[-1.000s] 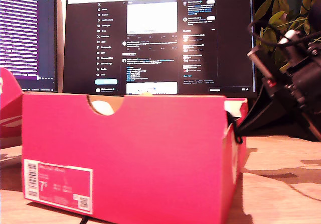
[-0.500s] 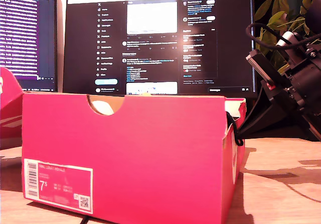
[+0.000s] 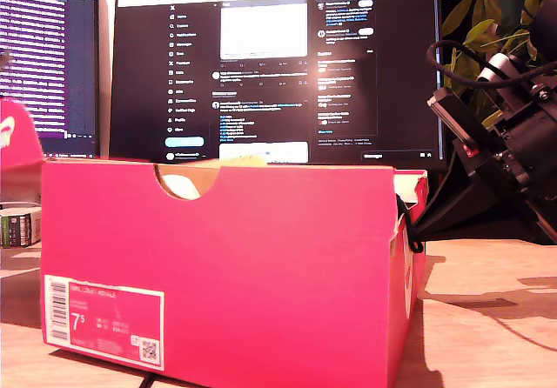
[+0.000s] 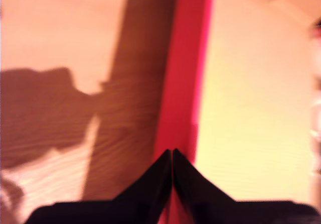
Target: Close the red shoebox by pushing the lid with your left arm and holding the box in place with your right arm
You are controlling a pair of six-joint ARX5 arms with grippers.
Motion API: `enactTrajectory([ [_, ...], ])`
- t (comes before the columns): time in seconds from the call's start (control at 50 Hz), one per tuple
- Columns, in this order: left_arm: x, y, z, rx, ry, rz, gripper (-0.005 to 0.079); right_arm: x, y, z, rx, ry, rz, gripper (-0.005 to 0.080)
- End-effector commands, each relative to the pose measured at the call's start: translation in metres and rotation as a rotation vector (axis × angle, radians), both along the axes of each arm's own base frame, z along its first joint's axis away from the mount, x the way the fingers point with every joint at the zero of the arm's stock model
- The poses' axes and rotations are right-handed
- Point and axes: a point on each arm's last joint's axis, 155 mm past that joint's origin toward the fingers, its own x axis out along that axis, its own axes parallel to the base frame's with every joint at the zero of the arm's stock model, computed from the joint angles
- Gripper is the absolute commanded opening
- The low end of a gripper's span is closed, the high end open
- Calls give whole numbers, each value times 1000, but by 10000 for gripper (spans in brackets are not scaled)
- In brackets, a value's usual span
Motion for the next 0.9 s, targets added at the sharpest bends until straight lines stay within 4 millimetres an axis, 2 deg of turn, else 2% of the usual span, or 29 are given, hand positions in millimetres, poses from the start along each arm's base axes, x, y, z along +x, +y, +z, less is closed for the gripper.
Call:
enactTrajectory([
  [0.0,-3,-13,7,-33,3,-38,-19,1,7,3,-5,-24,31,-12],
  [0.08,-5,-24,19,-69,-4,-64,-19,1,6,3,-10,-28,30,-12],
  [0.4,-12,-63,42,-109,-18,-163,-19,1,6,2,-14,-30,29,-12],
  [0.88,-21,-104,100,-115,-82,-267,-19,1,7,2,-15,-34,33,-12],
])
